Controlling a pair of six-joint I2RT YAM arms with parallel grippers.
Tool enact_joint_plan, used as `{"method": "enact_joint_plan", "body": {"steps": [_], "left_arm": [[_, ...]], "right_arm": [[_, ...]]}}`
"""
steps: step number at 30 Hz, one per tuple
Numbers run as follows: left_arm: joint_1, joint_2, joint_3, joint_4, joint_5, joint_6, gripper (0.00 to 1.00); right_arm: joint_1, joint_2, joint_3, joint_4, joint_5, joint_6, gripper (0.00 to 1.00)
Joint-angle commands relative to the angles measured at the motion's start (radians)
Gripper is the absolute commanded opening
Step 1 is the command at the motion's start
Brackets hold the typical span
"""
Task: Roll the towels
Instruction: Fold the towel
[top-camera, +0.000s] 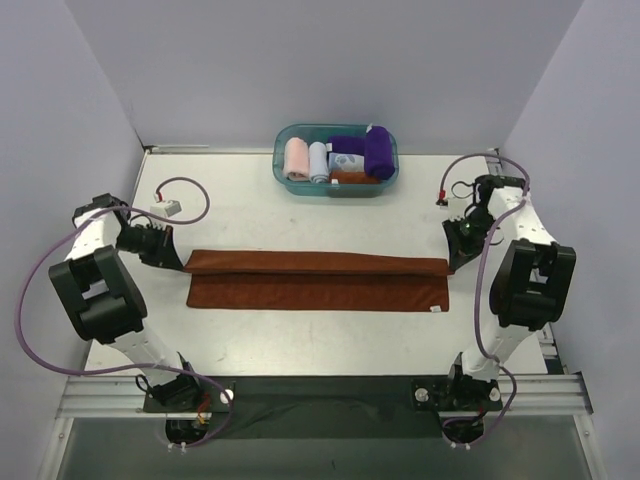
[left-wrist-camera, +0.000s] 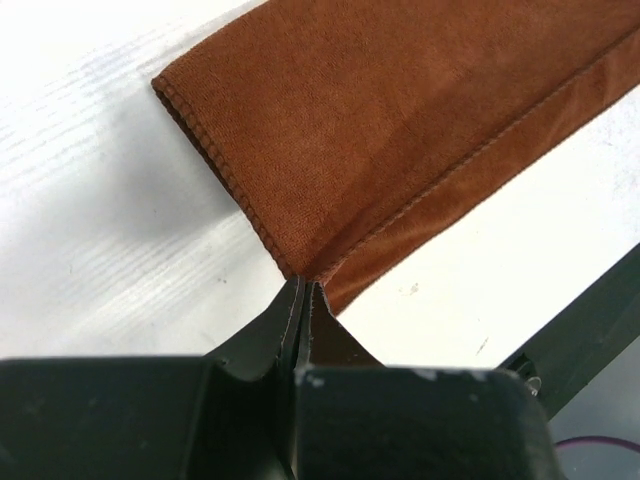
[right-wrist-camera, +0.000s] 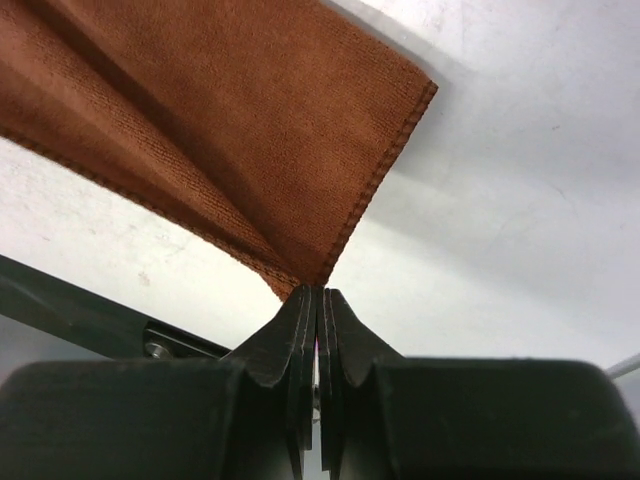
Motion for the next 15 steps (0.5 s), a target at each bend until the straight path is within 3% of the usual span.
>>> {"method": "enact_joint_plan", "body": {"steps": [1, 9, 15], "left_arm": [[0.027, -0.035, 0.027, -0.085, 0.009, 0.075, 0.0], [0.021, 0.006, -0.143, 0.002, -0.004, 0.066, 0.0], [0.016, 0.084, -0.194, 0.088, -0.026, 0.021, 0.0]], "right_arm": [[-0.01, -0.051, -0.025, -0.086, 0.053, -0.048, 0.0], [-0.006, 0.01, -0.228, 0.041, 0.041, -0.031, 0.0], [-0.006, 0.058, -0.234, 0.086, 0.052, -0.022, 0.0]]}}
